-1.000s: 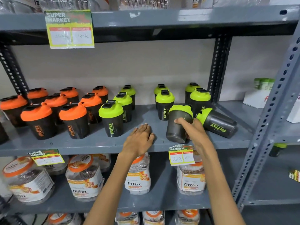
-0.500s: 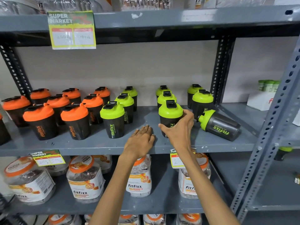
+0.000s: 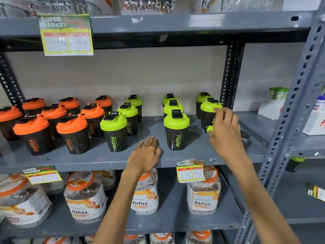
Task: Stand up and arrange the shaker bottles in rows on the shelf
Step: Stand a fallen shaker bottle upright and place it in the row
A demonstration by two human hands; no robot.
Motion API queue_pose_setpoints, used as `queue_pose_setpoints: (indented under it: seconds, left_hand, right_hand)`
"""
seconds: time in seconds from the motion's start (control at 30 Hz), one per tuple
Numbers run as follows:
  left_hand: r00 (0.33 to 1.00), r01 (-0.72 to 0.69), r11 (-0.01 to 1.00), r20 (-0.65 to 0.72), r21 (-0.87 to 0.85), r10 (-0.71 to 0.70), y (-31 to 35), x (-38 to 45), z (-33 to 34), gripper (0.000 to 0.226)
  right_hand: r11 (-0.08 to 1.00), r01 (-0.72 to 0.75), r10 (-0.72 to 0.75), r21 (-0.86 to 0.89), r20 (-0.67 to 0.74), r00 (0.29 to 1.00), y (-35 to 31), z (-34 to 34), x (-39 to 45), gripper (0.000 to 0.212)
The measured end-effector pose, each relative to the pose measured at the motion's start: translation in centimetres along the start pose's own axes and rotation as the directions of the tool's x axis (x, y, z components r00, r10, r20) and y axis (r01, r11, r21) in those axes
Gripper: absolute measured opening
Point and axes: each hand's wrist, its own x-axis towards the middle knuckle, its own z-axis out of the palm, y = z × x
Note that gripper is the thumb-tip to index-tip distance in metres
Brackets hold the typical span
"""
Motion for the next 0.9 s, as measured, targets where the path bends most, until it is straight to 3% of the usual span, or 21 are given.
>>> queue_pose_setpoints:
  seconds: [0.07,0.13,0.23,0.37,0.5,0.6,0.7,0.8,0.9]
  left_hand:
    - [1.000,0.013,1.000,-0.003,0.006,-0.013,0.3,-0.2,0.0,0.057]
    - [1.000,0.029,1.000,-0.005,0.006,-0.029,0.5,-0.3,0.0,0.057]
    - [0.999,0.035,0.999,-0.004,0.001,-0.035,0.6,-0.4,0.0,0.057]
    - [1.000,0.031,1.000,-0.003,-0.004,-0.031,0.6,-0.5,-0.1,0.056]
    - [1.000,0.020,1.000,0.002,0.010,-0.020,0.5,-0.5,-0.2,0.054]
    - [1.000,0.020,1.000,-0.002,0.006,-0.020,0.5,-0.6,-0.2,0.056]
    - [1.000,0.020,1.000,-0.001,0.007,-0.020,0.5,-0.6,-0.2,0.057]
    - [1.000,0.023,1.000,-0.001,0.009,-0.023,0.5,-0.7,-0.1,0.058]
    - [1.000,0.026,1.000,0.000,0.017,-0.026,0.4,-0.7,0.0,0.058]
  right_hand:
    - [0.983,-0.073,0.109,-0.169,0.217,0.970,1.1,0.2,0.5,0.097]
    - [0.961,-0.113,0.194,-0.251,0.328,0.924,1.8,0.7,0.6,0.103]
    - [0.934,-0.137,0.254,-0.330,0.342,0.905,2.1,1.3,0.3,0.096]
    - [0.945,-0.111,0.193,-0.308,0.250,0.949,2.4,1.4,-0.1,0.079]
    - [0.986,-0.100,0.129,-0.133,0.231,0.964,3.1,1.4,-0.2,0.082]
    - [0.966,-0.154,0.115,0.209,0.190,0.975,3.1,1.4,0.1,0.089]
    - [0.779,-0.247,0.198,0.576,0.148,0.969,3.2,1.4,0.6,0.084]
    - [0.641,-0.333,0.328,0.692,0.145,0.933,3.1,1.6,0.7,0.081]
    - [0.569,-0.362,0.392,0.739,0.143,0.909,3.4,2.3,0.6,0.079]
